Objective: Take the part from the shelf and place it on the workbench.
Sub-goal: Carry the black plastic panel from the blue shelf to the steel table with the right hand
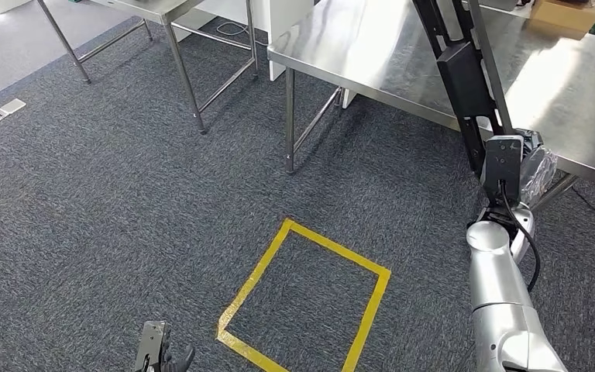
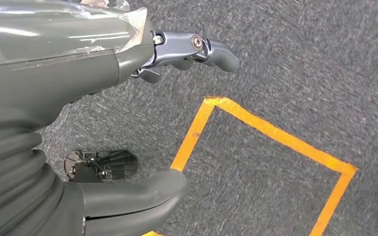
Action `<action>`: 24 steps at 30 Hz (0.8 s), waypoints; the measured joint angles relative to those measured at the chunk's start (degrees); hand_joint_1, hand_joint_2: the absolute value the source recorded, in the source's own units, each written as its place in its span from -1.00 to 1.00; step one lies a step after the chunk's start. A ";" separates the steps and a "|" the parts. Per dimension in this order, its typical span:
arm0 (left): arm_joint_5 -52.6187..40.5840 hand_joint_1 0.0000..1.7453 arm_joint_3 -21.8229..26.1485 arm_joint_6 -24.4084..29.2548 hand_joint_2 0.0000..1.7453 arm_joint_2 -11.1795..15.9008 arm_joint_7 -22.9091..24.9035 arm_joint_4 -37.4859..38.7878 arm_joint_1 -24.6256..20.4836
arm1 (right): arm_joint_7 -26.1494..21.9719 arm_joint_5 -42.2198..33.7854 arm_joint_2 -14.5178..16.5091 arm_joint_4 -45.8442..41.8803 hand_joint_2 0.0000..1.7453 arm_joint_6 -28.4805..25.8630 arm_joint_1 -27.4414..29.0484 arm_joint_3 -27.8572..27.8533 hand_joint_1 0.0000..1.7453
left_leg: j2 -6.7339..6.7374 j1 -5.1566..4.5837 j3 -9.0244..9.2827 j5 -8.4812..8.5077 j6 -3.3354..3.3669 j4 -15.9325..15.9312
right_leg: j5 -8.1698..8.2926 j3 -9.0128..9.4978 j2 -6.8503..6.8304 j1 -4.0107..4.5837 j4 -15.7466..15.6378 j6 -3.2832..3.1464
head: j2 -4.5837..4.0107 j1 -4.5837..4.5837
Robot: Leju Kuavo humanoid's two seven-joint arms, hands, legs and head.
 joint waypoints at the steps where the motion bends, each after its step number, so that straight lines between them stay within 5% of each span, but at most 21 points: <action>1: -0.10 -1.00 0.00 0.00 1.00 -0.03 -0.01 0.00 0.00 | 0.04 0.02 0.01 -0.08 1.00 0.00 0.07 0.01 1.00 | 0.04 -0.16 -0.17 -0.07 -0.15 0.19 | 0.37 0.91 -0.11 0.06 -1.71 -0.21 | 0.00 0.02; 5: -0.20 -1.00 0.00 -0.14 1.00 -0.07 0.02 0.00 0.04 | 0.16 0.04 0.03 -0.37 1.00 -0.01 0.56 0.02 1.00 | 0.06 -0.27 -0.46 0.11 0.28 0.25 | 0.61 0.97 0.25 0.25 -2.22 -0.64 | 0.00 0.00; 11: -0.29 -1.00 0.00 -0.83 1.00 -0.06 0.39 0.00 0.04 | 0.72 0.69 0.02 -1.38 1.00 -0.02 1.34 0.02 1.00 | 0.05 -0.13 -0.45 0.39 0.05 -0.01 | 0.78 0.83 0.29 0.30 -2.22 -0.96 | 0.00 -0.05; 19: -0.36 -1.00 0.00 -1.14 1.00 -0.08 0.77 -0.01 -0.01 | 1.20 1.12 -0.05 -3.53 1.00 -0.01 2.37 0.01 1.00 | 0.22 -0.03 -0.02 0.88 0.26 -1.06 | 0.53 0.48 0.30 0.12 -1.85 -0.64 | 0.00 -0.02; 24: -1.02 -1.00 0.00 -1.14 1.00 -0.21 1.13 -0.04 -0.11 | 1.71 1.72 -0.62 -4.42 1.00 0.32 3.28 -0.14 1.00 | 0.36 0.32 0.37 1.35 0.47 -2.11 | -5.67 -6.96 0.35 -0.17 13.42 -0.47 | 0.00 0.53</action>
